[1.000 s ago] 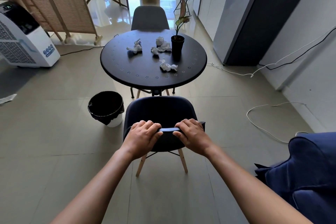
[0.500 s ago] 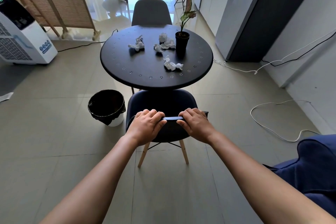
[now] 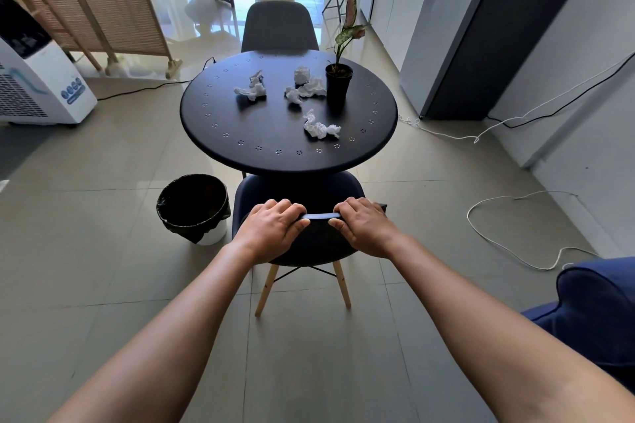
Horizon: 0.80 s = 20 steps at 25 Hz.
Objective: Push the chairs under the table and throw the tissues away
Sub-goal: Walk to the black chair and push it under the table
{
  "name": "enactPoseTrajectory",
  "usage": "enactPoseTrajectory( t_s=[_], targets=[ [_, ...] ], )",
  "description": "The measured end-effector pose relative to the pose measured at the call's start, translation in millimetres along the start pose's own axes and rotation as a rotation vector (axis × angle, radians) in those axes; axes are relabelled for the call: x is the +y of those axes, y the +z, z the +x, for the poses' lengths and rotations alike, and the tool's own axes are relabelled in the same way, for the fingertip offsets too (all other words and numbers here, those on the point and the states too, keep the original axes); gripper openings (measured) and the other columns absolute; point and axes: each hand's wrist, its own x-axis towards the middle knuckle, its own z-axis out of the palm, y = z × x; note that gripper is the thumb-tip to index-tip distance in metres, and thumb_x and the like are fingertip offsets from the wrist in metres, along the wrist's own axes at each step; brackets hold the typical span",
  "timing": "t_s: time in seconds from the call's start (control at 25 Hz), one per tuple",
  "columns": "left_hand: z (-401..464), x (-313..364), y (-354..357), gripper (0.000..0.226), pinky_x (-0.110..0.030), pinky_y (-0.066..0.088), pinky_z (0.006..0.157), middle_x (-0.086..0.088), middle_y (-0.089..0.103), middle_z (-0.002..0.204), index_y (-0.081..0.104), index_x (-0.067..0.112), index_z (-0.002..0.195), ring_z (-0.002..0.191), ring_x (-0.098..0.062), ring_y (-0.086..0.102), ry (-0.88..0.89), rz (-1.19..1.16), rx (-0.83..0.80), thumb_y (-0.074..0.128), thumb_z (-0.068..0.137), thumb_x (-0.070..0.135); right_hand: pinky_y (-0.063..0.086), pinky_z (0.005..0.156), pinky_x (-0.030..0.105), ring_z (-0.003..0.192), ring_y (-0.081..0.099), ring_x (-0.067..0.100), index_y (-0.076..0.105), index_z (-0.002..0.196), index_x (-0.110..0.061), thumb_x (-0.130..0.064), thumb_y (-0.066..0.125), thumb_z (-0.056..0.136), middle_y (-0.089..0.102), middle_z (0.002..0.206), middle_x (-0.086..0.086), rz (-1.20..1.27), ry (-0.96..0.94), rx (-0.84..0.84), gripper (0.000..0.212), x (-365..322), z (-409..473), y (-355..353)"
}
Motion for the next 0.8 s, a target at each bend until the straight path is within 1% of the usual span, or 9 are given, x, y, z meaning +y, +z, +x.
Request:
enactPoseTrajectory(
  t_s=[0.32, 0.4, 0.48, 0.52, 0.6, 0.68, 0.8],
  targets=[
    [1.0, 7.0, 4.6, 0.037, -0.037, 0.042, 0.092, 0.001, 0.058, 0.11, 0.048, 0.027, 0.124, 0.099, -0.021, 0.052, -0.006, 0.017, 0.023, 0.031, 0.097, 0.046, 0.032, 0.102, 0.035, 0.111, 0.046, 0.023, 0.05, 0.12, -0.017, -0.042, 0.036, 0.097, 0.055, 0.117, 0.005, -0.001, 0.003, 0.034, 0.037, 7.2, -1.8, 4.5],
    [-1.9, 11.8, 3.7, 0.038, -0.037, 0.042, 0.095, 0.0, 0.058, 0.113, 0.046, 0.026, 0.125, 0.103, -0.021, 0.052, -0.018, 0.038, 0.011, 0.029, 0.097, 0.045, 0.029, 0.108, 0.036, 0.117, 0.045, 0.024, 0.047, 0.128, -0.016, -0.043, 0.036, 0.097, 0.055, 0.123, 0.006, -0.009, 0.009, 0.03, 0.042, 6.1, -4.2, 4.6],
    [-5.2, 17.5, 1.4, 0.04, -0.039, 0.039, 0.102, -0.001, 0.056, 0.123, 0.043, 0.025, 0.13, 0.115, -0.022, 0.05, -0.057, 0.055, -0.015, 0.029, 0.098, 0.045, 0.023, 0.116, 0.039, 0.131, 0.038, 0.025, 0.038, 0.139, -0.015, -0.044, 0.036, 0.097, 0.048, 0.138, 0.008, -0.003, 0.033, 0.031, 0.051, 3.6, -8.1, 4.9],
    [-7.3, 19.9, -0.4, 0.043, -0.04, 0.035, 0.108, -0.001, 0.052, 0.133, 0.04, 0.026, 0.134, 0.124, -0.022, 0.046, -0.094, 0.043, -0.027, 0.03, 0.097, 0.046, 0.019, 0.119, 0.04, 0.139, 0.03, 0.024, 0.032, 0.144, -0.016, -0.045, 0.036, 0.097, 0.041, 0.146, 0.008, 0.018, 0.054, 0.036, 0.055, 2.4, -11.2, 4.8],
    [-17.4, 25.0, -4.3, 0.049, -0.041, 0.021, 0.119, 0.001, 0.032, 0.153, 0.03, 0.03, 0.144, 0.142, -0.021, 0.026, -0.18, 0.003, -0.018, 0.03, 0.098, 0.046, 0.01, 0.122, 0.04, 0.147, 0.013, 0.021, 0.021, 0.149, -0.017, -0.044, 0.033, 0.098, 0.023, 0.157, 0.005, 0.067, 0.092, 0.053, 0.059, -0.1, -21.3, 5.8],
    [-36.1, 31.7, -8.7, 0.053, -0.041, 0.009, 0.122, 0.005, 0.014, 0.16, 0.018, 0.035, 0.147, 0.148, -0.017, 0.009, -0.23, -0.005, 0.028, 0.029, 0.098, 0.047, 0.003, 0.122, 0.038, 0.148, 0.001, 0.018, 0.012, 0.15, -0.02, -0.043, 0.03, 0.099, 0.01, 0.161, 0.001, 0.075, 0.116, 0.085, 0.059, -4.1, -37.3, 7.9],
    [-70.6, 45.6, -16.1, 0.054, -0.042, 0.004, 0.122, 0.007, 0.005, 0.161, 0.01, 0.037, 0.148, 0.149, -0.017, 0.0, -0.278, -0.017, 0.088, 0.028, 0.098, 0.047, -0.002, 0.121, 0.037, 0.148, -0.005, 0.017, 0.009, 0.15, -0.023, -0.042, 0.029, 0.099, 0.003, 0.161, -0.001, 0.102, 0.166, 0.158, 0.058, -14.2, -67.1, 11.3]
  ],
)
